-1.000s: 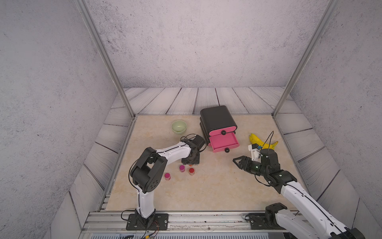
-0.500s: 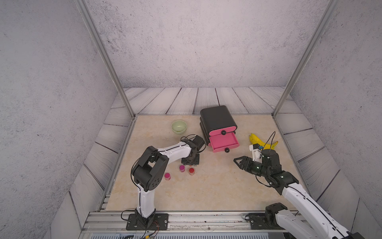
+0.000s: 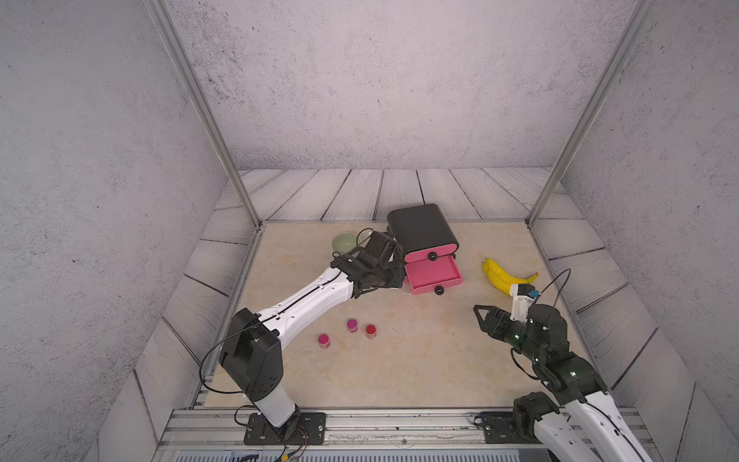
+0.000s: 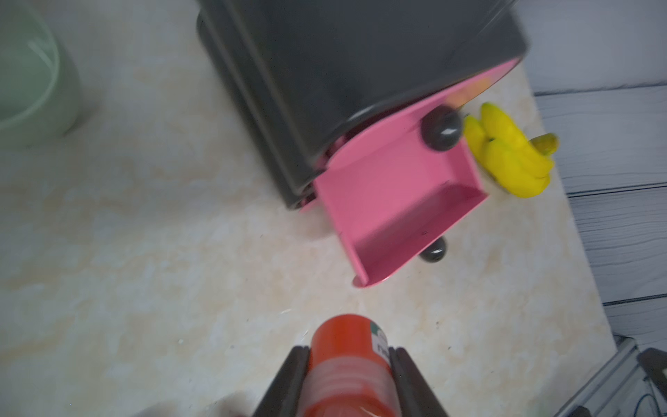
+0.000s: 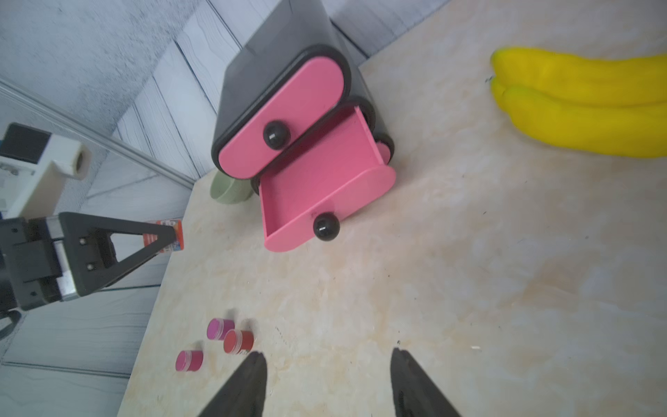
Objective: Put the paint cans in the drawer according to color
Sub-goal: Place the paint can in the drawer.
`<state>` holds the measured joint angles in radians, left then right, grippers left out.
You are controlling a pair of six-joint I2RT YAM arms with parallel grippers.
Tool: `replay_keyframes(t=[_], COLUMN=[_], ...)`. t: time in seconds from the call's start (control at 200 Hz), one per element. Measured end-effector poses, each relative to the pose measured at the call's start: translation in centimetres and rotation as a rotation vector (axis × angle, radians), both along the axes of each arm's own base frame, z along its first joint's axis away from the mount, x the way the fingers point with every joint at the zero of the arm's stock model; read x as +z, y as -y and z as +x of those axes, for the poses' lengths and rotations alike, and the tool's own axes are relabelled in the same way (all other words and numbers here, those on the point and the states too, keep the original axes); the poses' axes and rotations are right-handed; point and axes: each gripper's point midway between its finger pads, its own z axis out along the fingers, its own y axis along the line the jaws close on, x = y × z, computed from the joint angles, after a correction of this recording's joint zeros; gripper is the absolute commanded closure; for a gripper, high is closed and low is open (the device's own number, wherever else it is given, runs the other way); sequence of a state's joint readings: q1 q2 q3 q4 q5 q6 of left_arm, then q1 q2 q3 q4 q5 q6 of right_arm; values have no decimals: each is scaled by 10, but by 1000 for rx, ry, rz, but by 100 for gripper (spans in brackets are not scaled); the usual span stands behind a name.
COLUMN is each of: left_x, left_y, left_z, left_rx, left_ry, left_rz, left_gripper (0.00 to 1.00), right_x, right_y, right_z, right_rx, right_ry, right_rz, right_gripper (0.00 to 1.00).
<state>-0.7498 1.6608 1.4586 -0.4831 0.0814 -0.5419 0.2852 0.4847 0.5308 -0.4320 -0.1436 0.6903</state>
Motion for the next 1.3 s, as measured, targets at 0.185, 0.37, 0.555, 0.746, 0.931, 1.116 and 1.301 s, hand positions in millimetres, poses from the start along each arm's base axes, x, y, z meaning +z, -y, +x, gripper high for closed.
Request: replay_keyframes(t=[0.185,0.37,0.555,0.746,0.931,1.116,1.301], left_x=[16,-27,-52,-60,-68,-70,-18], left_y=[48,63,67,70,74,72,60], left_z=[20,49,65,68,73,68,49], left_rx=[-23,28,52,48,41,22,-5], left_ry=[130,148,141,141,127,103,135], left_rz=[33,172,254,287,316,330,270], left_gripper=[71,71,69,55,47,47,45], right_x=[-4,-8,-9,-10,-10,-11,1], right_y=[9,11,12,13,13,14,4], right_z=[-1,-1,-1,-1,-1,-4,-3], right_rx=[-42,-51,-58,-60,-60,-62,-15], right_ry=[-9,-24,-28,-30,-32,-37,10], right_rz=[-26,-36,-44,-45,-46,-49,-4], right_gripper=[41,41,41,41,41,41,39])
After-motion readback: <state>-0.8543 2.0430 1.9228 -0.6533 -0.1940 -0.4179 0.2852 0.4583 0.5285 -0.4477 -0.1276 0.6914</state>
